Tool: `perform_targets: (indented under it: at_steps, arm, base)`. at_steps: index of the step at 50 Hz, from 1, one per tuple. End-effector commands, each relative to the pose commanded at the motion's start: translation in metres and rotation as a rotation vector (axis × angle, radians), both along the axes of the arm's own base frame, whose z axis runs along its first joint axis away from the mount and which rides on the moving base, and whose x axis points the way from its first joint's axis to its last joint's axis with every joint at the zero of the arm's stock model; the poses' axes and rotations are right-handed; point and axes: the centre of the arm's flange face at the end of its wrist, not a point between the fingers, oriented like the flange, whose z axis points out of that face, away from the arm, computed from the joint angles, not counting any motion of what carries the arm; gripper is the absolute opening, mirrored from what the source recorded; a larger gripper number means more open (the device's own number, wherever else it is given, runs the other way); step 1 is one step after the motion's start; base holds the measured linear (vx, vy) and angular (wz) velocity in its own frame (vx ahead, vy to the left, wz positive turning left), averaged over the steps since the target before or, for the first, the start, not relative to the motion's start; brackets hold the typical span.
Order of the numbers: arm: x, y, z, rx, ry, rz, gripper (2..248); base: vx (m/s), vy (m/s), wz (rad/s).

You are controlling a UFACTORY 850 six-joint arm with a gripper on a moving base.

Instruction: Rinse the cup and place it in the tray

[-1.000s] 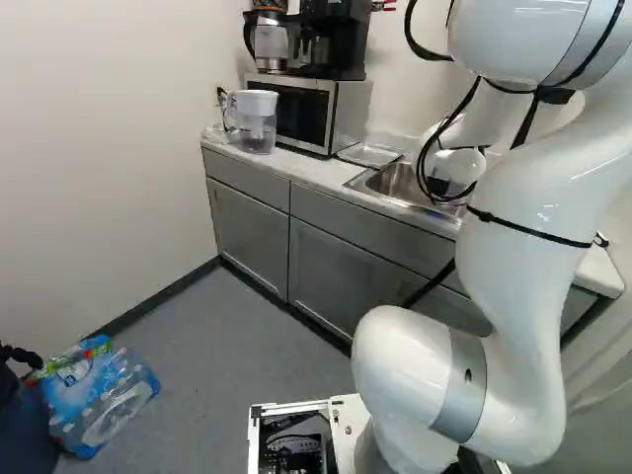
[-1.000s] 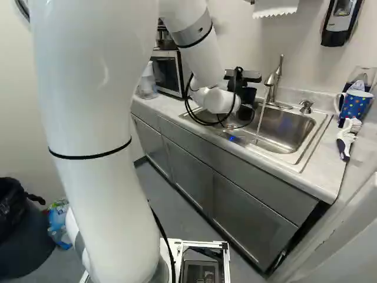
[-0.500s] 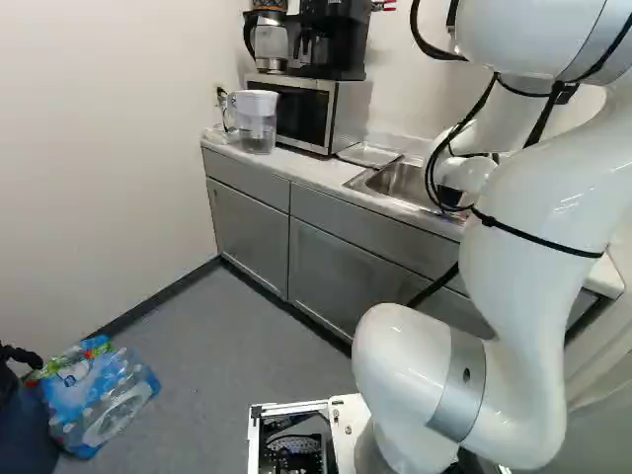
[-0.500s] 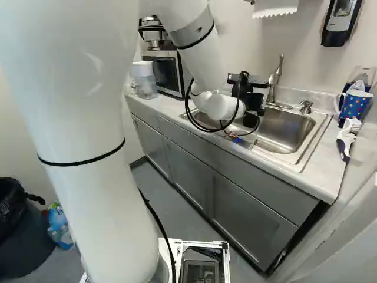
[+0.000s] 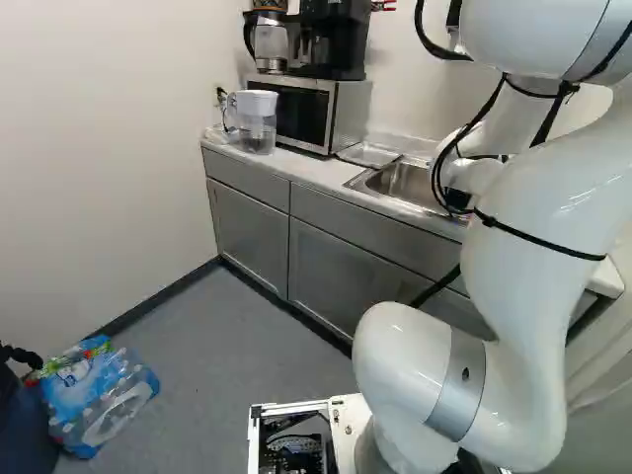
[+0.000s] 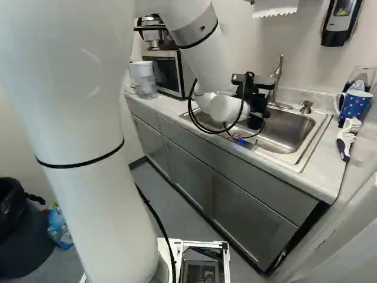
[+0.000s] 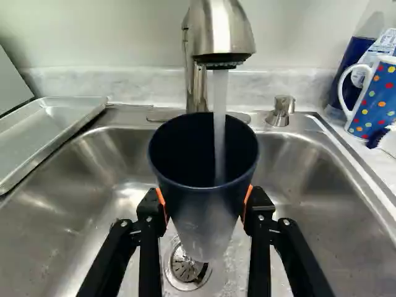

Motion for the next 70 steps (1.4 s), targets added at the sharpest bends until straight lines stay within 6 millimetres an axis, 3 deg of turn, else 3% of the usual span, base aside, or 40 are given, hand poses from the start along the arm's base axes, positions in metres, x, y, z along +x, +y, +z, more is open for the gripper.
perform_targets:
  at_steps: [22, 70]
  arm:
    - [0.0027, -0.0096, -0.0004, -0.001, -0.002, -0.011, 125]
    - [0.0027, -0.0096, -0.0004, -0.001, -0.002, -0.011, 125]
  base:
    - [0.000, 0.000, 0.000]
    - [0.000, 0.000, 0.000]
